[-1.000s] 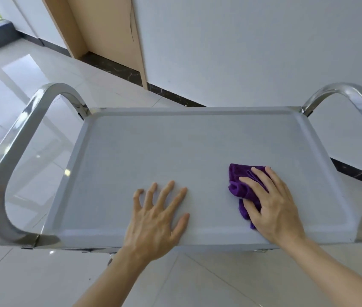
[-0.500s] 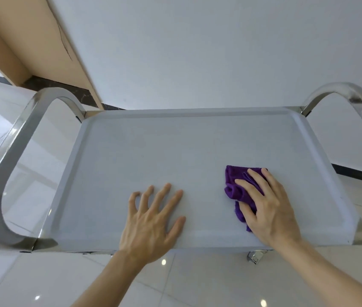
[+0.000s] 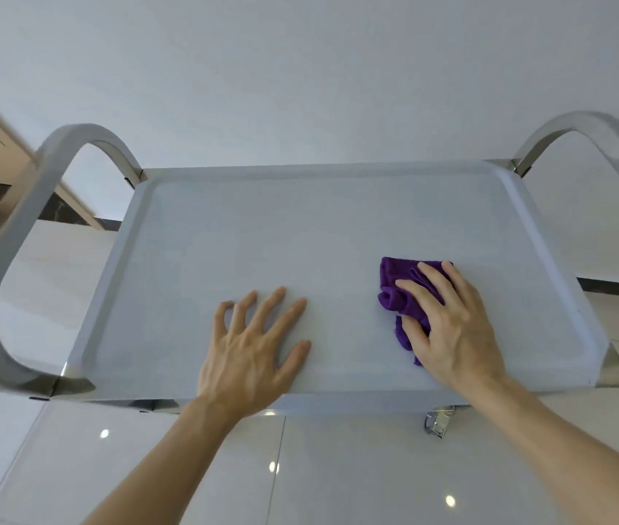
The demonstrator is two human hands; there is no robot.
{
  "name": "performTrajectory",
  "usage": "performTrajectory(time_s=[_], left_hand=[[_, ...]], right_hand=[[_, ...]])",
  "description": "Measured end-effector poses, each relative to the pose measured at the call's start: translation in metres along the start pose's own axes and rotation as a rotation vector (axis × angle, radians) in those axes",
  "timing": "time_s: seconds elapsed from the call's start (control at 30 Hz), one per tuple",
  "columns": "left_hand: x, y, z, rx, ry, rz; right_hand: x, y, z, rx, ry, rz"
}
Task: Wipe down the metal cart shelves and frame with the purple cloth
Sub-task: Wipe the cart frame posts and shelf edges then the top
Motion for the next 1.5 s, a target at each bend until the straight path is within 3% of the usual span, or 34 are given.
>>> performTrajectory(time_s=[0.8, 1.5], left_hand=[[-0.203, 0.002, -0.002, 0.005, 0.163, 0.076], [-0.232, -0.006, 0.0, 0.016, 0.2, 0.023]], right_hand=[[-0.136, 0.029, 0.069, 0.007, 0.16, 0.043], [-0.155, 0.038, 0.084, 0.046, 0.145, 0.062]])
Point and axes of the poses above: each hand's wrist, its own x-axis away from the middle knuckle, its own y-axis out of the palm, z = x × y, the point moved 4 cm from there along -x, towards the middle knuckle, and after that the axes turned 9 degrees about -y, right-handed, at the moved point
